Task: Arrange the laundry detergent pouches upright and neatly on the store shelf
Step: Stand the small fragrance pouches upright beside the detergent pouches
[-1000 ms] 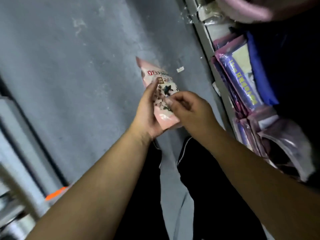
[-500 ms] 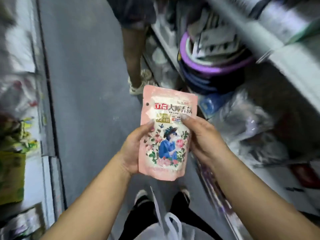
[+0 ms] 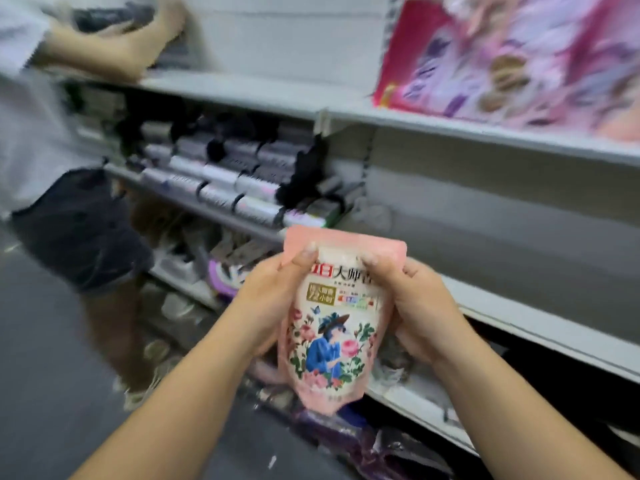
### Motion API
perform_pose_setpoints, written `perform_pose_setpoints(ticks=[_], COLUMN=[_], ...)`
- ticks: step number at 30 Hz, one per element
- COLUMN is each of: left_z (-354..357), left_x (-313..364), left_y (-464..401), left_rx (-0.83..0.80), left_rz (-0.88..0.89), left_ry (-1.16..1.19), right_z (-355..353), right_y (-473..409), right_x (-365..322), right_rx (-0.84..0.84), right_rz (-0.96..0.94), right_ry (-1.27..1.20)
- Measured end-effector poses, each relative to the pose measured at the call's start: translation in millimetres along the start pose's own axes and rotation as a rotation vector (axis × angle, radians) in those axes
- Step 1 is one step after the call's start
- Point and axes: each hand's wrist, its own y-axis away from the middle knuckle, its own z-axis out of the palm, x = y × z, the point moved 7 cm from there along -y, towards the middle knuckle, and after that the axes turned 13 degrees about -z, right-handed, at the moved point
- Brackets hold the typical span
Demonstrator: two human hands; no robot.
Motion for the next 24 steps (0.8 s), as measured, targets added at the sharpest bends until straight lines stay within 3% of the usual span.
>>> perform_pose_setpoints(ticks=[6,10,14,19,24], left_z=[112.2,171.9,221.5,257.7,279.0], left_x=[44.6,69.4,81.8,91.6,94.6], left_y=[-0.3,6.3,9.1,-9.8,-36.9], left_rx=[-0.34,-0.376,-0.447,-0.38,-0.484], left_rz=[0.079,0.184,0.158,0.228,0.143], left_ry=[-0.176,-0.216,-0.125,-0.204,-0.182], right_z=[-66.0,-91.4,-108.9,-137.1,-159.7], right_y=[24.0,39.6,45.4,35.0,-8.5], right_x=[-99.9,-151.0,-177.8,-200.4,-228.3], right_rx=[0.268,0.346,0.318,0.368,0.338], right_rz=[-0.246,-0.326,-0.307,-0.396,-0.418], right_ry=[0.249,0.275,0.181,0.097,0.103])
